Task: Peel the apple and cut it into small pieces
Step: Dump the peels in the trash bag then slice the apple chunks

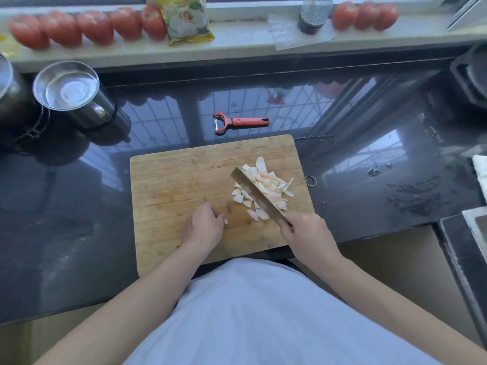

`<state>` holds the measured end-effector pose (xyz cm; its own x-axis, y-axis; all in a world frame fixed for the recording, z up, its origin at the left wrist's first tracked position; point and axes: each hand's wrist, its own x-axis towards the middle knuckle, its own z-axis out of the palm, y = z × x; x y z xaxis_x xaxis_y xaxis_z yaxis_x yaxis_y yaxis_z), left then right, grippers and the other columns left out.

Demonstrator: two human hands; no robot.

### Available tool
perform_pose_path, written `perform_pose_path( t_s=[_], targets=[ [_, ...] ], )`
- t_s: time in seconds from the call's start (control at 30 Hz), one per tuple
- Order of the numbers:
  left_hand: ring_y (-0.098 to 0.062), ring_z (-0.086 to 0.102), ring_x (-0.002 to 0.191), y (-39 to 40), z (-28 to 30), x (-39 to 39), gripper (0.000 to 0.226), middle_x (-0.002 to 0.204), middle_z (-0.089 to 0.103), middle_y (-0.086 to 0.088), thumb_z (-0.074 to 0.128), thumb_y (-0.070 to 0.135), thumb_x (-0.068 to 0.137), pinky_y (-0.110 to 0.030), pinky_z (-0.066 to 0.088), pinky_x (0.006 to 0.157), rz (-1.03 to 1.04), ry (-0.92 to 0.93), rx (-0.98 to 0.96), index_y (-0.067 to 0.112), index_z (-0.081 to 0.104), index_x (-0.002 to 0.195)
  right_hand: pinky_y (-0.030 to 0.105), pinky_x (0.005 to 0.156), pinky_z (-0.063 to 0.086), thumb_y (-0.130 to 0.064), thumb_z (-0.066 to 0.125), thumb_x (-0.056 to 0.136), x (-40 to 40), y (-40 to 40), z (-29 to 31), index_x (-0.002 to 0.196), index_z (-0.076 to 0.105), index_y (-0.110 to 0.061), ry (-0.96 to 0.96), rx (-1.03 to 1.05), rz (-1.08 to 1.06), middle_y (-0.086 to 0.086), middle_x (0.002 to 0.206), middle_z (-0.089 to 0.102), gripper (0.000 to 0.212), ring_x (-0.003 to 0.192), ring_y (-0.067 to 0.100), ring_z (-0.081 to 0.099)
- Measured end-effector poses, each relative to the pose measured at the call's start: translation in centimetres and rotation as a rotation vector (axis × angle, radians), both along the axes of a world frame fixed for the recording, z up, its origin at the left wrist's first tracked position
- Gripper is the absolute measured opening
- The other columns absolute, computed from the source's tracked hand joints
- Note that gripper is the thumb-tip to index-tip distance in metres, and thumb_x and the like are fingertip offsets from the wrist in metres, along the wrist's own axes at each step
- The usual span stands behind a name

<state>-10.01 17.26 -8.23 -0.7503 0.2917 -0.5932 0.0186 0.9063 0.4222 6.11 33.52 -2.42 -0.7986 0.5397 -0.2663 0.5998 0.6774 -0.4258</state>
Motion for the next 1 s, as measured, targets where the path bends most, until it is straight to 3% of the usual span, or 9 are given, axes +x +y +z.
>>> perform_pose_path(
  t_s=[0.1,0.2,0.3,0.43,0.53,0.6,0.7,0.77,1.0],
  targets=[
    [-0.022,0.066,0.091,2.4,-0.2,-0.1,0.009,0.091,0.070,0.001,0.064,0.028,0.097,-0.038,0.055,0.080,0.078,-0.084,0.052,0.020,0.067,0.092,0.035,0.047,0.035,-0.013,0.058,0.091,1.0,2.4,0.4,0.063,0.041,-0.016,0.095,0.125,0.107,-0.001,0.053,0.035,0.032,0.051,0.023,0.033],
    [-0.019,0.074,0.086,4.5,0.0,0.0,0.013,0.094,0.074,-0.002,0.061,0.013,0.099,-0.042,0.061,0.088,0.218,-0.269,0.235,0.014,0.070,0.109,0.035,0.048,0.047,-0.015,0.052,0.090,2.1,4.8,0.0,0.090,0.068,-0.021,0.144,0.201,0.237,-0.004,0.072,0.062,0.017,0.056,0.027,0.053],
    [-0.020,0.076,0.086,3.9,1.3,-0.9,0.022,0.100,0.077,-0.006,0.056,0.005,0.101,-0.035,0.064,0.080,0.333,-0.475,0.306,0.010,0.067,0.119,0.033,0.043,0.047,-0.011,0.061,0.084,3.2,7.2,-0.1,0.103,0.069,-0.018,0.178,0.317,0.418,-0.003,0.089,0.065,0.022,0.053,0.024,0.056],
    [-0.021,0.071,0.080,0.9,4.2,-3.2,0.024,0.096,0.075,-0.006,0.048,0.003,0.102,-0.032,0.055,0.067,0.619,-0.283,0.271,0.011,0.066,0.115,0.032,0.043,0.038,0.002,0.065,0.074,4.0,9.2,0.0,0.105,0.068,-0.012,0.218,0.530,0.625,0.004,0.087,0.056,0.035,0.054,0.021,0.047],
    [-0.011,0.061,0.093,2.2,8.5,-0.6,0.025,0.099,0.064,0.014,0.048,0.011,0.101,-0.024,0.047,0.077,0.248,0.059,0.256,0.028,0.066,0.097,0.032,0.047,0.035,0.007,0.056,0.069,3.3,9.9,-0.6,0.095,0.066,-0.011,0.253,0.569,0.634,0.005,0.081,0.049,0.034,0.055,0.021,0.039],
    [-0.005,0.056,0.092,5.1,9.7,2.6,0.024,0.098,0.060,0.017,0.050,0.011,0.099,-0.014,0.042,0.077,-0.160,0.007,0.261,0.026,0.069,0.100,0.032,0.048,0.032,0.008,0.049,0.071,2.4,9.8,-1.1,0.083,0.060,-0.011,0.269,0.580,0.633,0.005,0.077,0.044,0.025,0.055,0.021,0.036],
    [-0.017,0.046,0.114,8.8,8.2,5.3,0.027,0.110,0.047,0.006,0.048,0.017,0.096,-0.031,0.043,0.096,-0.580,-0.047,0.115,0.024,0.061,0.119,0.030,0.047,0.025,0.007,0.034,0.074,1.0,9.3,-1.1,0.071,0.050,-0.014,0.289,0.612,0.651,0.004,0.070,0.042,0.026,0.050,0.019,0.035],
    [-0.020,0.040,0.115,9.7,7.3,5.0,0.023,0.115,0.043,0.003,0.047,0.018,0.097,-0.037,0.041,0.098,-0.569,-0.003,0.067,0.021,0.053,0.119,0.029,0.046,0.020,0.005,0.039,0.069,0.7,9.0,-1.0,0.069,0.043,-0.016,0.300,0.631,0.684,0.003,0.068,0.040,0.021,0.047,0.018,0.032],
    [-0.022,0.036,0.124,10.1,5.1,3.6,0.038,0.131,0.043,-0.003,0.040,0.004,0.096,-0.025,0.028,0.092,-0.535,0.076,0.114,0.014,0.050,0.131,0.031,0.041,0.020,0.004,0.056,0.056,1.9,9.1,-1.8,0.071,0.038,-0.016,0.278,0.617,0.702,0.003,0.067,0.038,0.031,0.044,0.020,0.030]
  ],
)
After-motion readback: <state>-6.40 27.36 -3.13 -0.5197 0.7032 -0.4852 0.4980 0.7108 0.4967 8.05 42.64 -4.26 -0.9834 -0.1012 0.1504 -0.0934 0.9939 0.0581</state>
